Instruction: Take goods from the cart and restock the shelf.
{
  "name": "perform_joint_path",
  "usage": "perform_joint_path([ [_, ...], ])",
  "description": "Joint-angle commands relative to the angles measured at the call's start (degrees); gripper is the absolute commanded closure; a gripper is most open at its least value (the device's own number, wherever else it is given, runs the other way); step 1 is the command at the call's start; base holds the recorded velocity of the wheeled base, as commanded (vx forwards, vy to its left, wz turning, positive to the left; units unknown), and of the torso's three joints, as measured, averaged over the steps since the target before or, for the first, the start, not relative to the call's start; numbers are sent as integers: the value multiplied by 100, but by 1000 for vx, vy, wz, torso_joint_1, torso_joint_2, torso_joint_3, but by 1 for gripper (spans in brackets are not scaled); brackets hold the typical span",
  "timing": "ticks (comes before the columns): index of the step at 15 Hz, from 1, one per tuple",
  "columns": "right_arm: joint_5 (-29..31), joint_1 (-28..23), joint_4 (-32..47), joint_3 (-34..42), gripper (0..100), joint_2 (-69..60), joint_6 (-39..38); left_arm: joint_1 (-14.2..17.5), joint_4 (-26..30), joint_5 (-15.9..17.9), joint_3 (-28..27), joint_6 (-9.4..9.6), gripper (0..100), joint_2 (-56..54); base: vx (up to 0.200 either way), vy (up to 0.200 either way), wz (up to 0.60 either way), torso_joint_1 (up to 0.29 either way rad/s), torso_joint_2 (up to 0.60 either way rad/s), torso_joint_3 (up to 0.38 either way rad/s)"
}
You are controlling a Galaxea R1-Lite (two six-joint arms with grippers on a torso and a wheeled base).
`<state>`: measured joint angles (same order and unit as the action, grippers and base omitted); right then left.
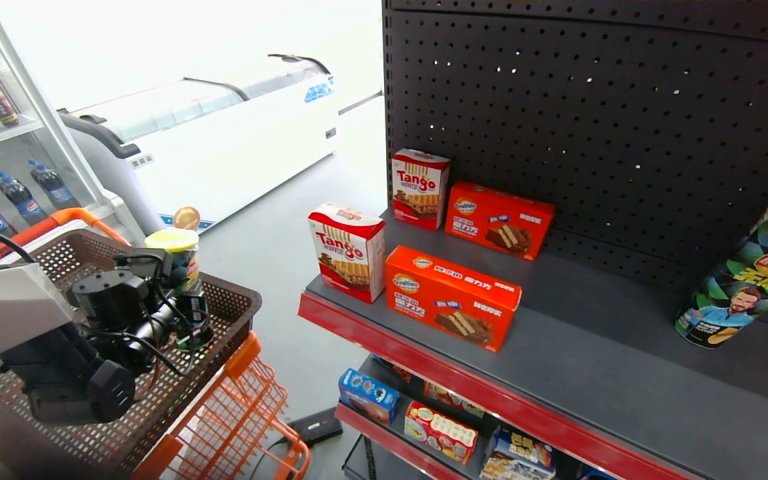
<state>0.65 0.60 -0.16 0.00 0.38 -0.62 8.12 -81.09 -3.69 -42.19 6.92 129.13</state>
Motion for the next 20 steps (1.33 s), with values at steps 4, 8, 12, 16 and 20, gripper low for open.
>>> perform_joint_path([
  [4, -3, 2, -2, 0, 0, -3, 1, -12, 120, 18, -17, -7, 100, -996, 0, 0, 0, 0, 0, 0],
  [8, -3, 2, -2, 0, 0, -3, 1, -162, 1359, 246, -114, -16, 100, -2411, 0, 0, 0, 0, 0, 0],
  [12, -3, 2, -2, 0, 0, 6, 1, -460, 2686, 466, -184, -51, 100, -3413, 0, 0, 0, 0, 0, 0],
  [16, -3, 2, -2, 0, 0, -3, 1, -1067, 2642, 870, -167, -95, 100, -3913, 0, 0, 0, 0, 0, 0],
  [20, -3, 2, -2, 0, 0, 6, 1, -2042, 2730, 914, 0, -200, 100, -4318, 0, 0, 0, 0, 0, 0],
])
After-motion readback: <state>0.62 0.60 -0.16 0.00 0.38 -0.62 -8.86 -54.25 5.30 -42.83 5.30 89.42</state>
